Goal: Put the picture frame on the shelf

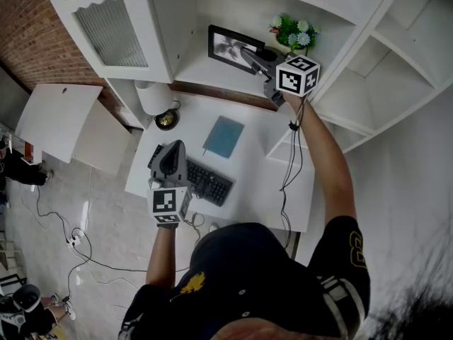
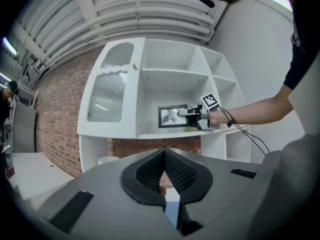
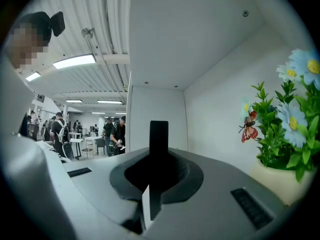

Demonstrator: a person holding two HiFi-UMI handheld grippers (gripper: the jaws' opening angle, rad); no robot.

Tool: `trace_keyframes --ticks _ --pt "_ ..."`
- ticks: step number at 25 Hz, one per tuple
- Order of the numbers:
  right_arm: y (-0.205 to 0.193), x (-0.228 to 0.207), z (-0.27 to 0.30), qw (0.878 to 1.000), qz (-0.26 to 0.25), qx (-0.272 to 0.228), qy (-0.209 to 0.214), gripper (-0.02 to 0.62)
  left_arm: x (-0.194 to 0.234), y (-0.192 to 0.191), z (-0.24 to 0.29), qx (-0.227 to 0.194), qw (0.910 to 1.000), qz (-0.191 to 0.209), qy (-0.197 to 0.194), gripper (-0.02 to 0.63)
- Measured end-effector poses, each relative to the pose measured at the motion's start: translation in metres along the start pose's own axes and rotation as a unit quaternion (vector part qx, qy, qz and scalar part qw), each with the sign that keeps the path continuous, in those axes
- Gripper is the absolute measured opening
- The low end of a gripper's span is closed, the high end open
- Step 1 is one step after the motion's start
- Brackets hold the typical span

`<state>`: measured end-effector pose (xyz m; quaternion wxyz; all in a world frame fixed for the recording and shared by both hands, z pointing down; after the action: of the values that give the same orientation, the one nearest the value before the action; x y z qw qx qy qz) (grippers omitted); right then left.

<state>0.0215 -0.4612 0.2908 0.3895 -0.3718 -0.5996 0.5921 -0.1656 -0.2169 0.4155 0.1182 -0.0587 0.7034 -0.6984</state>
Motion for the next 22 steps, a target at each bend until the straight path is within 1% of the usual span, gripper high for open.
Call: trace_keyframes --ticks 9,15,22 --pt "-0.004 -0.005 0.002 1.000 0.005 0.012 -0.006 0.015 0.000 -0.003 -0.004 0.007 1.0000 0.000 -0.002 0.017" --pt "-0.008 -0.008 0.004 0.999 0.007 0.035 0.012 0.015 -0.004 -0.001 -0.003 0.008 1.0000 0.003 -0.004 0.017" --pt "-0.010 -0.012 0.006 0.999 0.010 0.037 0.008 0.015 -0.004 -0.004 -0.004 0.009 1.0000 0.001 -0.002 0.017"
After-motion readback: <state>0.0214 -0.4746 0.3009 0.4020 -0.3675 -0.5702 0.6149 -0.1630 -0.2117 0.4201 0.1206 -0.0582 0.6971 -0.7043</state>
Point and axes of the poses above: the fingertips, and each gripper's own axes: z forward along the fingers, x to its left, y out of its top, the point moved 4 cm from there along -z, backward along the fingers, and after that the axes turned 1 degree about y, right-handed, at the moved point
